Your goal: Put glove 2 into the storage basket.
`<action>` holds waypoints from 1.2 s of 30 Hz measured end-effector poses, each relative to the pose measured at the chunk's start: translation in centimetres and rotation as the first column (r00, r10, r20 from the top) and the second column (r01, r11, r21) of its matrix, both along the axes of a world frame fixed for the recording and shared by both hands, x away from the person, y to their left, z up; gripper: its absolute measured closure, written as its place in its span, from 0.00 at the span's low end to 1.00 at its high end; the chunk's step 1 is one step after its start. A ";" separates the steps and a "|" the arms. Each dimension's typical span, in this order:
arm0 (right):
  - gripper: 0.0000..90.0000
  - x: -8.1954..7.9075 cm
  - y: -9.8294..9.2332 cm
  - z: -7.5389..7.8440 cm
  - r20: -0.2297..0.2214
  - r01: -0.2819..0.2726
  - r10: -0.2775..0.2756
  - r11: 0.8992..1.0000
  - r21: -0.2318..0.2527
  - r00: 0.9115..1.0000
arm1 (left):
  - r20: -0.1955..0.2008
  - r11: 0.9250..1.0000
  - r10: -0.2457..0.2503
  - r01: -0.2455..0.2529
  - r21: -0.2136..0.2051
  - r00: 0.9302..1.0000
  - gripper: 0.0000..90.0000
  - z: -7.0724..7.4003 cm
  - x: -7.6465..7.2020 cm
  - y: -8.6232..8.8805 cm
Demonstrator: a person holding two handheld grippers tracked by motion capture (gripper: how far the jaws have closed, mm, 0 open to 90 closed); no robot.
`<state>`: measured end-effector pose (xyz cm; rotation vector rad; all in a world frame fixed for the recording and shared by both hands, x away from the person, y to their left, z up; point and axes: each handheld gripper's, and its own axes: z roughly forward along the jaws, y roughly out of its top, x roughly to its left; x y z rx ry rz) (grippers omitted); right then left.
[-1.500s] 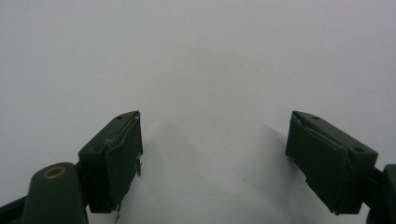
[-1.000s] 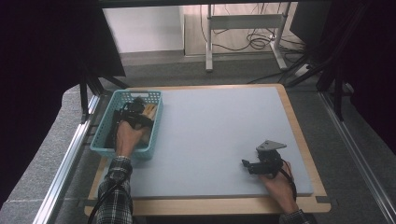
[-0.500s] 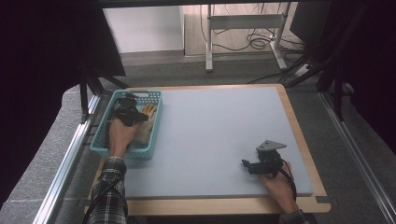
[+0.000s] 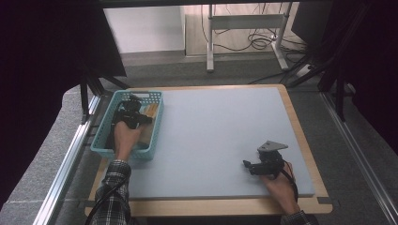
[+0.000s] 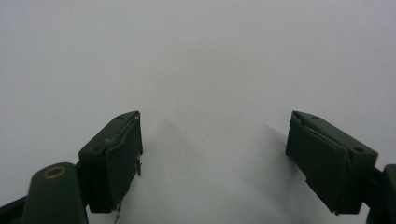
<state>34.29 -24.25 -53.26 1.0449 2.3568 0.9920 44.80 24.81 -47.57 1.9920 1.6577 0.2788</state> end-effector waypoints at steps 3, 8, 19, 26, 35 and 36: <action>0.20 0.0 0.0 0.0 0.000 0.000 0.000 1.000 0.000 1.000 | -0.030 0.998 -0.002 0.004 0.065 1.000 0.70 -1.1 0.2 -0.2; 0.20 0.0 0.0 0.0 0.000 0.000 0.000 1.000 0.000 1.000 | -0.017 0.997 -0.005 0.006 0.083 1.000 0.68 -1.2 0.3 -0.3; 0.20 0.0 0.0 0.0 0.000 0.000 0.000 1.000 0.000 1.000 | 0.069 0.994 -0.008 0.001 0.109 0.998 0.45 -0.4 -0.5 0.2; 0.20 0.0 0.0 0.0 0.000 0.001 -0.001 1.000 0.001 1.000 | 0.122 0.997 -0.010 0.000 0.082 0.993 0.31 0.4 -1.2 0.9; 0.20 0.0 0.0 0.0 -0.001 0.002 -0.002 1.000 0.001 1.000 | 0.152 0.999 -0.002 -0.004 0.039 0.988 0.19 0.7 -1.9 1.8; 0.20 0.0 0.0 0.0 0.000 0.001 -0.001 1.000 0.001 1.000 | 0.154 0.999 0.000 -0.006 0.037 0.988 0.18 0.8 -2.0 1.9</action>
